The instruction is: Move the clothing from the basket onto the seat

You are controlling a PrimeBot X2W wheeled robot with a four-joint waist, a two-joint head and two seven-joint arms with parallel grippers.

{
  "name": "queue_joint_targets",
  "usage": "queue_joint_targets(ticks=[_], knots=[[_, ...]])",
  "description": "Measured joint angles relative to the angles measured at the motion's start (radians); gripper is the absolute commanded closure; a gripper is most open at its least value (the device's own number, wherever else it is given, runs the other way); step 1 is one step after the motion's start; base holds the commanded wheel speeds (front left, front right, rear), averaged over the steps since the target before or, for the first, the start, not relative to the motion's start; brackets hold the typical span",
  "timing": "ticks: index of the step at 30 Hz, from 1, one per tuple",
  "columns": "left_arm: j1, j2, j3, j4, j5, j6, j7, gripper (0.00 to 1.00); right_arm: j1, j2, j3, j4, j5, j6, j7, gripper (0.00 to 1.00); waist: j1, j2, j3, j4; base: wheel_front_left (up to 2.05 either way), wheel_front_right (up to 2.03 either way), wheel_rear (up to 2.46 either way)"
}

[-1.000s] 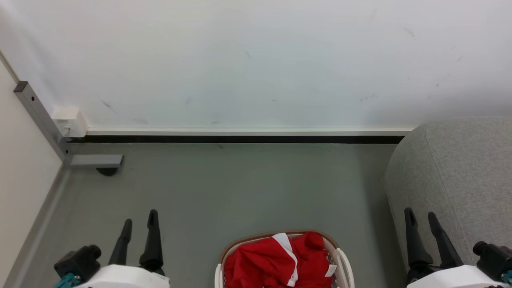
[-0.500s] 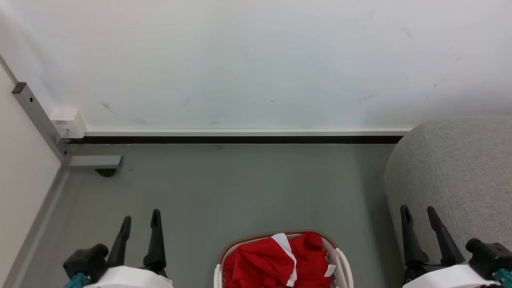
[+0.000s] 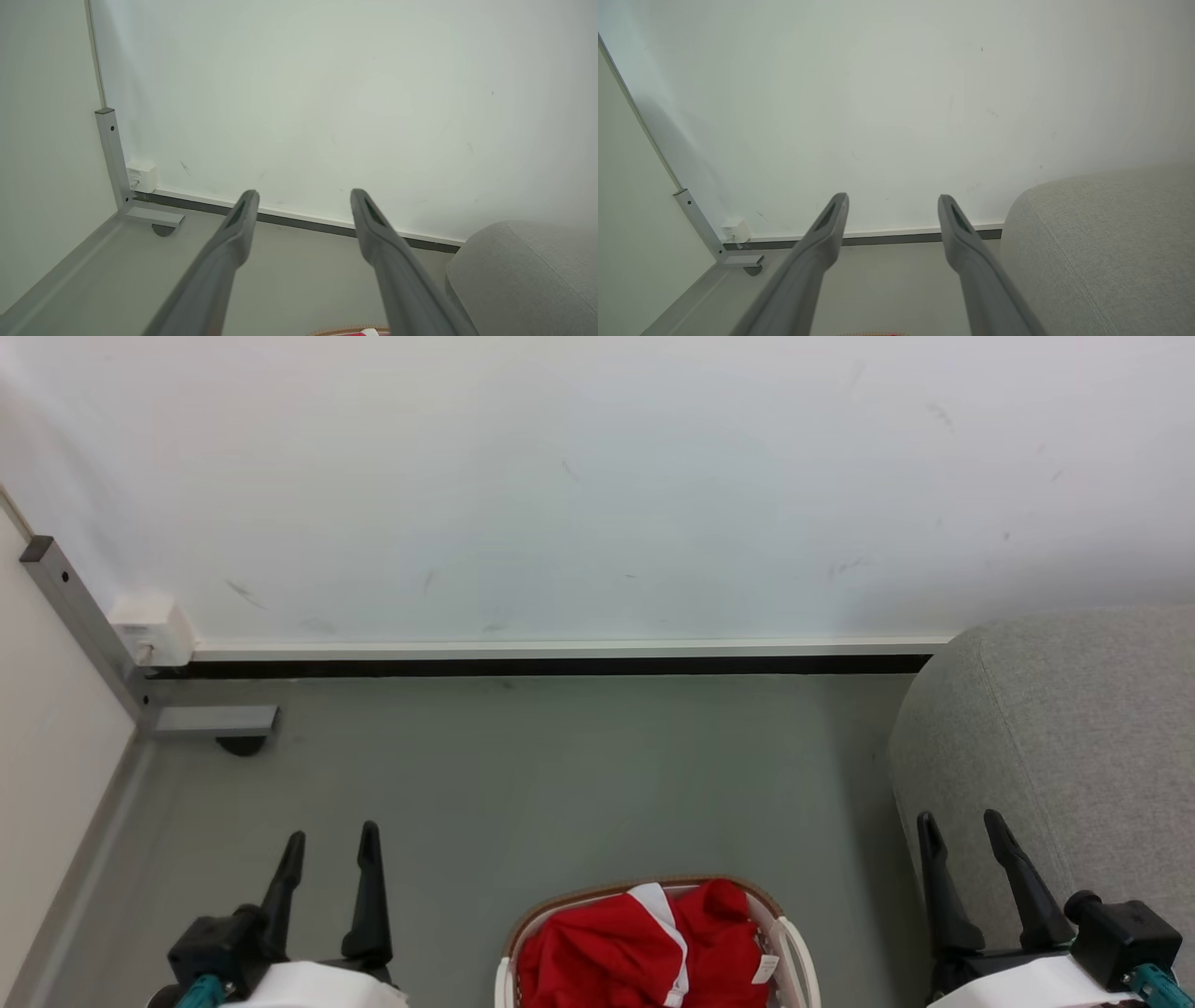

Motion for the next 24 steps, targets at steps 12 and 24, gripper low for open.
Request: queue_joint_targets(ticks=[12,24], knots=[[0.000,-0.001,0.002,0.000,0.087,0.002,-0.019,0.00,-0.002,0.000,0.020,-0.001,-0.074,0.000,-0.024,0.00,0.0000,0.0000,-0.007,-0.006,0.00,0.00,0.00],[0.009,-0.007,0.002,-0.002,0.178,0.001,-0.044,0.00,-0.002,-0.001,0.033,-0.012,-0.128,0.000,-0.044,0.00,0.0000,0.0000,-0.010,-0.012,0.00,0.00,0.00]])
